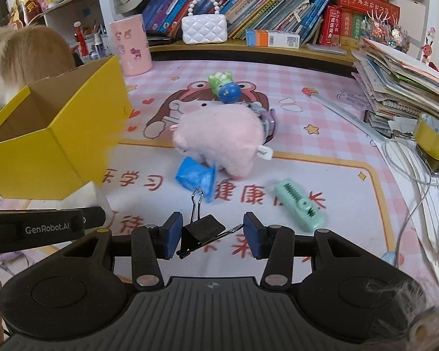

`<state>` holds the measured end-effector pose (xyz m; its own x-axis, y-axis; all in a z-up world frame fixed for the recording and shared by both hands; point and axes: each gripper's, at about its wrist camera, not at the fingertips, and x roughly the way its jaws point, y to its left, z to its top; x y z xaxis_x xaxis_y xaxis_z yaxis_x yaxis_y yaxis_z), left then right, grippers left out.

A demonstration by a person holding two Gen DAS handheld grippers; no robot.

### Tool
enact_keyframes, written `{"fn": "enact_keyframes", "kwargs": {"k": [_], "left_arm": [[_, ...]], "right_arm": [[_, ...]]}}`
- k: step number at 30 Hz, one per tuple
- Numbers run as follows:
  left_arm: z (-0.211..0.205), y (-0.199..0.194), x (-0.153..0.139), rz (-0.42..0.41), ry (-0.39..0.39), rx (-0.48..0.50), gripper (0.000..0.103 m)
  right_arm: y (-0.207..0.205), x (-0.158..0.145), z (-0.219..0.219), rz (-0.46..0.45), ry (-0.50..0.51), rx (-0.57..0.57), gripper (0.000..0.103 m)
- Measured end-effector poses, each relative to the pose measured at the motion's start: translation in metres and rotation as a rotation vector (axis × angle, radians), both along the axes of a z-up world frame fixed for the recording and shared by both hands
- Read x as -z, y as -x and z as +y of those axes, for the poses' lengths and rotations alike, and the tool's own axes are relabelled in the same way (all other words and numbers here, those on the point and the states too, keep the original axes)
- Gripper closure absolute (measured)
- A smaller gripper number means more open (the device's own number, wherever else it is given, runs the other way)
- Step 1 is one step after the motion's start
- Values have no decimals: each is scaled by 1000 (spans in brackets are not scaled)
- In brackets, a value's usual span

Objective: Organize objects
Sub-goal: 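Lift and carry the binder clip and foam block over the yellow box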

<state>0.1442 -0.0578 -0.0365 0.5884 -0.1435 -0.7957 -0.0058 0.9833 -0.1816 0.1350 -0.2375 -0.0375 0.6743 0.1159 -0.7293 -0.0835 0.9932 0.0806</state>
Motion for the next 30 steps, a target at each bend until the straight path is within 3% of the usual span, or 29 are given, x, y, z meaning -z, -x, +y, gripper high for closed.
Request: {"fn": "enact_keyframes", "kwargs": {"k": [17,30], "left_arm": [[111,67,-27,-114,26,-76,70],[185,103,-33,-150,13,-137,71]], "right_arm": [[55,-21,113,-42,-5,-112,59],[83,-25,190,-63,-15,-185,59]]}}
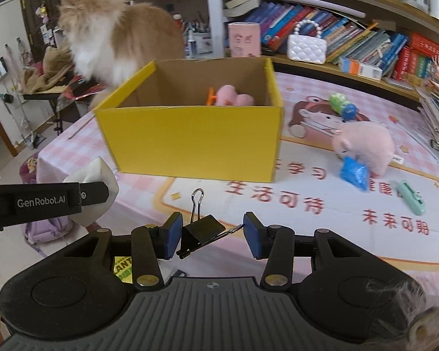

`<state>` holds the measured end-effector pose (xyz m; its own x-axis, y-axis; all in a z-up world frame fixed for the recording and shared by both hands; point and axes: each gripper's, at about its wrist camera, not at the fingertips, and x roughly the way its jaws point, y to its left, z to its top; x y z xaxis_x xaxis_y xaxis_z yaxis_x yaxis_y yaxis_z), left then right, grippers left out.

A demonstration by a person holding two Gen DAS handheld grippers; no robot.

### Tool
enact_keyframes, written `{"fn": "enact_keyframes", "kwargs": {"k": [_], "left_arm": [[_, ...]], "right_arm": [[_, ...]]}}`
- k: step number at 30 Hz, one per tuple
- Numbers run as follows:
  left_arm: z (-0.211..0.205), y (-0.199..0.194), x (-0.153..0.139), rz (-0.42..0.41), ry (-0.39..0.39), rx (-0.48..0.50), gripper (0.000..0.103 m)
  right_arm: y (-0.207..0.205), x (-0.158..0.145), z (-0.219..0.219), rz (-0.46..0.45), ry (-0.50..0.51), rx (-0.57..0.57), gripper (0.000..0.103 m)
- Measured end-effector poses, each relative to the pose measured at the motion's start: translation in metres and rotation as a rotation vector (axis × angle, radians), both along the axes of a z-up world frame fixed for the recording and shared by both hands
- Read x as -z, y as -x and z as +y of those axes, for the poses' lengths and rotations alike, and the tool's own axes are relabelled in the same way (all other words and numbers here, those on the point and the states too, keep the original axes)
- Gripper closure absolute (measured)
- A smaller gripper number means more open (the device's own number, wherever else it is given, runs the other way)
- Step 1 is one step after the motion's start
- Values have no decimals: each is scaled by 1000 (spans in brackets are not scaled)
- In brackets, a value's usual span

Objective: Organize objects
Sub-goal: 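Lift and carry the binder clip and foam block over the yellow box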

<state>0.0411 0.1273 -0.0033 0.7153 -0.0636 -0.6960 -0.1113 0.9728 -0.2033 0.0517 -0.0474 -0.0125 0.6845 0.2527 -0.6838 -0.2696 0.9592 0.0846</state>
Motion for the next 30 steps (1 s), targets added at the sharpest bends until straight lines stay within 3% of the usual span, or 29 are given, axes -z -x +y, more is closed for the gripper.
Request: {"fn": "enact_keyframes", "kwargs": {"k": [11,30], "left_arm": [[38,18,-4,-37,-10,6,71],[40,5,-24,-145,-20,64,71]], "right_arm": [[20,-3,42,-20,-2,-5,59],[7,-23,46,-97,27,26,59]]}}
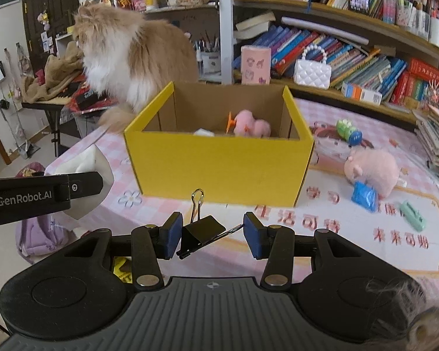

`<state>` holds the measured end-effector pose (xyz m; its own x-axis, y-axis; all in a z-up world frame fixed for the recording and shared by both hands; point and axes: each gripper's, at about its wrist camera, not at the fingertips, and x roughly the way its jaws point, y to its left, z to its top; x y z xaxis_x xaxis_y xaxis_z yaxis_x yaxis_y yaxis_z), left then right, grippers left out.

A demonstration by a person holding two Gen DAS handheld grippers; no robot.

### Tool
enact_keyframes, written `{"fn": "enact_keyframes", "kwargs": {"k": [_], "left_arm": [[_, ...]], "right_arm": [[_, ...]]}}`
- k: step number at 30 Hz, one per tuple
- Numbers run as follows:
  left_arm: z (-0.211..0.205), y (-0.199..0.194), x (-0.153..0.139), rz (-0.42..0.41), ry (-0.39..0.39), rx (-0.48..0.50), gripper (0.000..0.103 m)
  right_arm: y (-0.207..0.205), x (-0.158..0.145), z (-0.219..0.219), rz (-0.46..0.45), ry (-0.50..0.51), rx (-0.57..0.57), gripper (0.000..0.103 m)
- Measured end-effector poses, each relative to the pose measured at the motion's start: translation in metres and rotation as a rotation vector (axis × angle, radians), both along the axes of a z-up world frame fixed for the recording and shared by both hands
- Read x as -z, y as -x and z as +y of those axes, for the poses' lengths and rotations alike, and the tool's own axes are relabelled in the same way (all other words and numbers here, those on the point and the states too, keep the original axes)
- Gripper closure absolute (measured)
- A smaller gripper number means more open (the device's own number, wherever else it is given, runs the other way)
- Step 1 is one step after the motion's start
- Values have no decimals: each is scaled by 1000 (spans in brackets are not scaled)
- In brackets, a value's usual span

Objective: Organize objects
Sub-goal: 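Lift and carry the binder clip and foam block over the yellow box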

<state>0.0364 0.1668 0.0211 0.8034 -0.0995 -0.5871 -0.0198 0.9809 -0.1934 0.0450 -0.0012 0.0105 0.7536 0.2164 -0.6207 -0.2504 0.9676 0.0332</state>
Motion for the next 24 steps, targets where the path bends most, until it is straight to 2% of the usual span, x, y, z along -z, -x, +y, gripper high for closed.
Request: {"fn": "enact_keyframes", "kwargs": {"k": [8,14,16,24], "left_arm": [[-8,-40,-24,-98,-58,-12,71],[-23,-90,-27,-100,-71,-5,71],[-29,-106,-22,-84,-83,-3,71],[-44,-156,9,37,-124,-7,71]], "right_arm": [[-53,-33,-12,-137,-44,14,59],[-109,-48,-15,-205,-23,1,59],[-130,-42,-13,-196,4,-19,59],[-195,2,-7,-60,83,-121,59]]}}
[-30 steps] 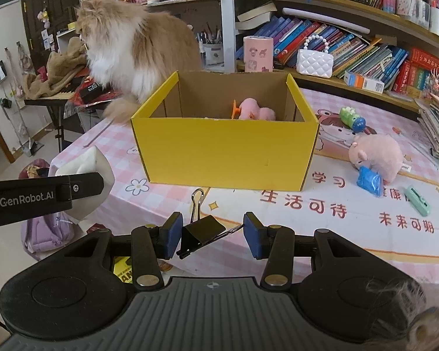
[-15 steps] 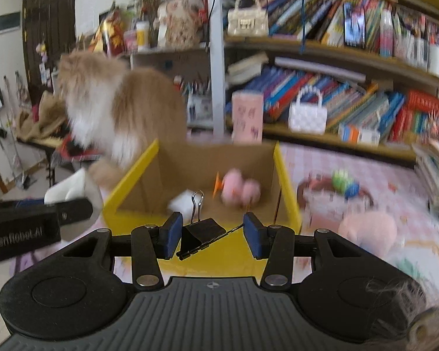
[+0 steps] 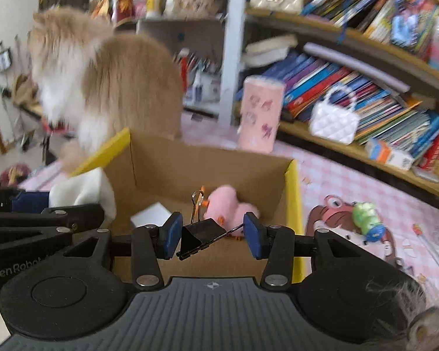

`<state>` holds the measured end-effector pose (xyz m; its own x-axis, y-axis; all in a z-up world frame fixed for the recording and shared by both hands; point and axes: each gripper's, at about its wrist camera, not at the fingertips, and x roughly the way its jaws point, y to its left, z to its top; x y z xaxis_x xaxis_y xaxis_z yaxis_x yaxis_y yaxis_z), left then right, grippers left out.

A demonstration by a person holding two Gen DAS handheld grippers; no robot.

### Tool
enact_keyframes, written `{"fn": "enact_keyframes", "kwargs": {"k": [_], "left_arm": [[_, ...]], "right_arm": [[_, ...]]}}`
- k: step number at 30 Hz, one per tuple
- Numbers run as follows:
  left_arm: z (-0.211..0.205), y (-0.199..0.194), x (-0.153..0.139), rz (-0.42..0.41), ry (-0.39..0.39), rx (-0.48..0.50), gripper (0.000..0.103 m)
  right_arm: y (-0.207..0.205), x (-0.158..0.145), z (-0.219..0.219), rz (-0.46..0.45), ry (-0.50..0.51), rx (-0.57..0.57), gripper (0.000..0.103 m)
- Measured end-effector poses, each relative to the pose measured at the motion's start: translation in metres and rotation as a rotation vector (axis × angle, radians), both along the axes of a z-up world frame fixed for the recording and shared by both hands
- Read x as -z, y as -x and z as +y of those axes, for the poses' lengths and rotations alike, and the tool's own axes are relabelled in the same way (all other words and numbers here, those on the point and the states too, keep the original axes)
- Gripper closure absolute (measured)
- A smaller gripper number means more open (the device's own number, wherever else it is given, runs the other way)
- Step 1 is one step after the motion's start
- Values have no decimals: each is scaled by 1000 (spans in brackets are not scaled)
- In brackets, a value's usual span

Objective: Organize objects
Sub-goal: 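Lift and carry the binder clip and foam block over the yellow box, then open both tools to drop the clip and foam block into the box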

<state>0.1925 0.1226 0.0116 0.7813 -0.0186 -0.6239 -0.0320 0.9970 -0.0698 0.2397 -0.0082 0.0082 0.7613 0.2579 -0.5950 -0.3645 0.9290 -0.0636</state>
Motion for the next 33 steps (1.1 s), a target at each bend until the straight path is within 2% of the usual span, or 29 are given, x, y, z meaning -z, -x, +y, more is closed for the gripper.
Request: {"fn": "enact_keyframes", "kwargs": {"k": [9,17,20,23,25,33], "left_arm": [[-4,-34,24,108,-16,-6,70],[-6,-43,25,111,-40,-20,67],[-4,-43,25,114,-36,-28,62],[-3,-40,22,106,-41,-40,49],[-2,-33,17,73,-50,-47,37],[3,-1,-11,-31,-26,-32,26]], "right_arm": [[-39,28,7,112,94,-93,59],[-46,30,9,122,125,-112,59],[-45,28,5,115,89,-89,56],[-44,23,1,97,66,-61,54],[-42,19,-2,85,49,-42,54],[-16,-7,-16,35,-48,35,53]]}}
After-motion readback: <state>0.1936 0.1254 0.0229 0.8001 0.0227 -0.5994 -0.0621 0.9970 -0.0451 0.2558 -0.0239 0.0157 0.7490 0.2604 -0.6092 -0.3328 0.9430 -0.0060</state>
